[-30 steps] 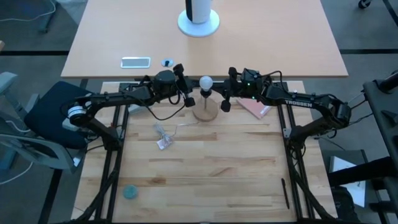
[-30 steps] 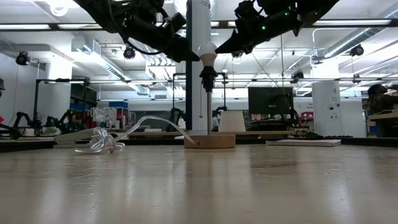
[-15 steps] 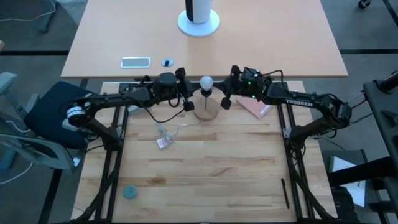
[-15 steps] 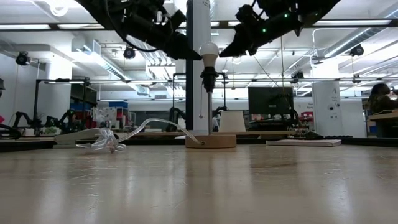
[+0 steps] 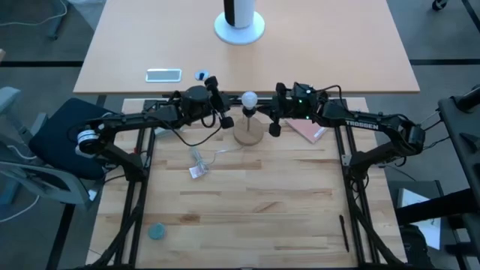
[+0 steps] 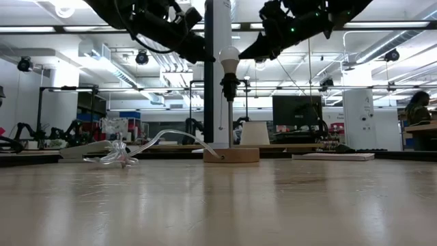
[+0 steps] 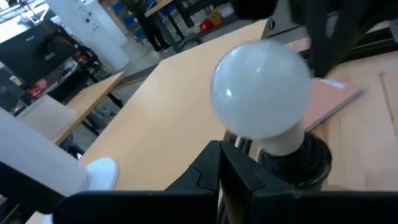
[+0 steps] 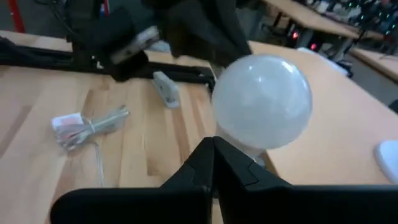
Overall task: Screw lightbulb
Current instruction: Remove the lightbulb from the desk lamp
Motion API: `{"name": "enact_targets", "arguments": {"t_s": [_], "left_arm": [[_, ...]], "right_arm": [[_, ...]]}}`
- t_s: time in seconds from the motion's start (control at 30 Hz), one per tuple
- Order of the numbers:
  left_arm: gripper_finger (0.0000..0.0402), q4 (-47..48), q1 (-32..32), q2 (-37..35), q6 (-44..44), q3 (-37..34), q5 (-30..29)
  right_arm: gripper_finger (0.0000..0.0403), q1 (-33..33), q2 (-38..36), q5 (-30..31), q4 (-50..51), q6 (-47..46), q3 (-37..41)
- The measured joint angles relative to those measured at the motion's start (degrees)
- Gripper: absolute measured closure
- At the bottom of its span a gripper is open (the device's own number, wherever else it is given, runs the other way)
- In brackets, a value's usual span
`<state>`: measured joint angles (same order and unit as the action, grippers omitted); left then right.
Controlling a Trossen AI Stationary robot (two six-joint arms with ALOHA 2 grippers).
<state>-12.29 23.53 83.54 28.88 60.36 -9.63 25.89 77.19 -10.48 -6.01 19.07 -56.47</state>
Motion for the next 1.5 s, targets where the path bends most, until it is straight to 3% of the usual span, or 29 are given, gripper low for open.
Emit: {"name": "enact_targets", "arguments": {"t_s": [0.33, 0.57, 0.77, 0.87, 0.97, 1.5], "left_arm": [[0.0402, -1.58, -0.41, 0.6, -1.24, 0.0, 5.26], [0.0401, 3.35, -2.24, -0.55, -0.92, -0.06, 9.4], [0.0402, 0.64, -2.23, -1.74, -0.21, -0.02, 5.46], [0.0402, -0.7, -2.17, -1.25, 0.49, -0.04, -0.32], [0.0401, -2.23, -1.3, -0.51, 1.15, -0.04, -2.38], [0.0402, -5.51, -1.01, 1.64, -0.46, -0.04, 1.76]], "right_arm": [[0.0403, 0.0, 0.02, 4.35, -0.69, -0.38, 0.0], [0.0403, 0.06, 0.02, 8.18, 1.3, -0.55, 0.0], [0.0403, -0.12, -1.06, 7.15, 3.9, 0.3, 0.0], [0.0403, -0.11, -1.22, 3.32, 4.2, 0.74, 0.0], [0.0403, -0.17, -1.22, 0.22, 1.88, 0.63, 0.0], [0.0403, -0.02, -0.48, 2.69, -1.0, -1.42, 0.0]]}}
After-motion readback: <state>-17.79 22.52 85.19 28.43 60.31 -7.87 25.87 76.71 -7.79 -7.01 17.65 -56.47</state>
